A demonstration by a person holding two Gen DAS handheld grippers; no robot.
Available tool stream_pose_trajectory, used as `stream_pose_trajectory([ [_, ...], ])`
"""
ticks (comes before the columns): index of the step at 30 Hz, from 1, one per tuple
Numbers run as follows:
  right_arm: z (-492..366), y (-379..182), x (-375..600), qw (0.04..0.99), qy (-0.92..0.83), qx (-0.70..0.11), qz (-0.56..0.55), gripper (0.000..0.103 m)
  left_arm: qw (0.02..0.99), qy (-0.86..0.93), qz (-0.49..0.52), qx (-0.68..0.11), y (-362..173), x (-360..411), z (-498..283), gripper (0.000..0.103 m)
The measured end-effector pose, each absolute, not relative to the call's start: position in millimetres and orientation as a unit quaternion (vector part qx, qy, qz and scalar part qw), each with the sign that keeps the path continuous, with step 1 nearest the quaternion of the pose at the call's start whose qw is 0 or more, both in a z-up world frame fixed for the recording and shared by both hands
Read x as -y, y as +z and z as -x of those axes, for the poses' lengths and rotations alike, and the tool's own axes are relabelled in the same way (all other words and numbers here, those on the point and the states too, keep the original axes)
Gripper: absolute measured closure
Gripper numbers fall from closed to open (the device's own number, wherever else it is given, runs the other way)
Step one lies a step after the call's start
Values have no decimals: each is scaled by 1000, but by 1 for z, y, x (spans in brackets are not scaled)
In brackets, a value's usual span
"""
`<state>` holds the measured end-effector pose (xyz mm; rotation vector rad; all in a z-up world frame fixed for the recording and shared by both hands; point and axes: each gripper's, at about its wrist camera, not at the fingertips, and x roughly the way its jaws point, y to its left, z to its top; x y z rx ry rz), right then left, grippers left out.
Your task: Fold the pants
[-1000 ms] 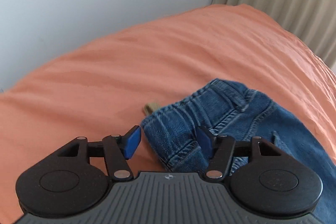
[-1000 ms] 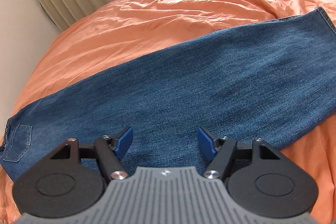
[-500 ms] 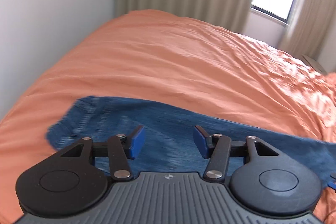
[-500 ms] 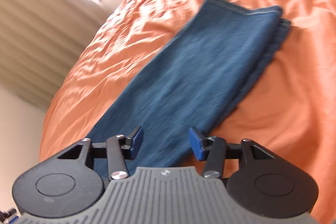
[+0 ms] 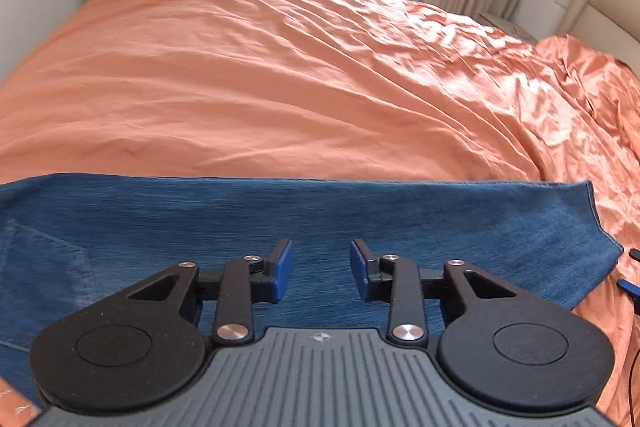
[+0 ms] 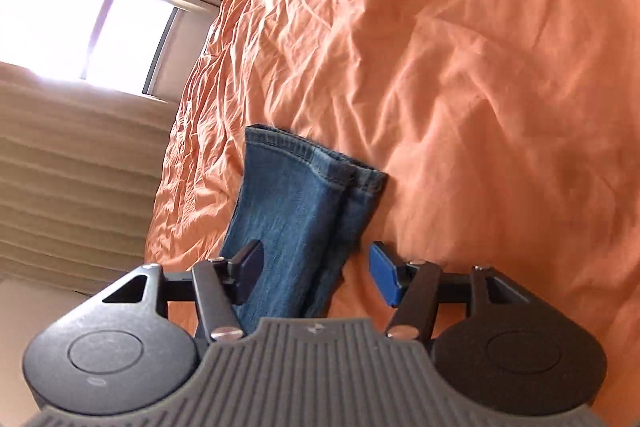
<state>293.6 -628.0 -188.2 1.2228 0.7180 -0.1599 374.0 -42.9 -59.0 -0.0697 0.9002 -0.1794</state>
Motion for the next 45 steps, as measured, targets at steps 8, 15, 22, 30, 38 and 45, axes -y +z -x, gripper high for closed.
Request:
stream_pose_trajectory([
  [8,-309,-243,653,732,-40,-293,-614,78,872,-155,57,-460,-96,95,-399,69],
  [15,-311,-201,650,817,2,-268,-511,101,858,-189,48,-475,-124,130,-420,72],
  [22,-309,-227,650,799,-25,-298,-521,101,860,-195,33,-470,-149,164,-450,76],
  [30,-316,-235,647,795,-18,-299,-527,89,859,-171,46,-480,-166,196,-505,92],
  [38,-321,-240,647,791,-33,-299,-533,100,870,-170,36,-462,-155,203,-496,97],
  [45,-326,-230,640,798,-55,-316,-510,101,847,-212,-24,-487,-151,212,-435,97],
])
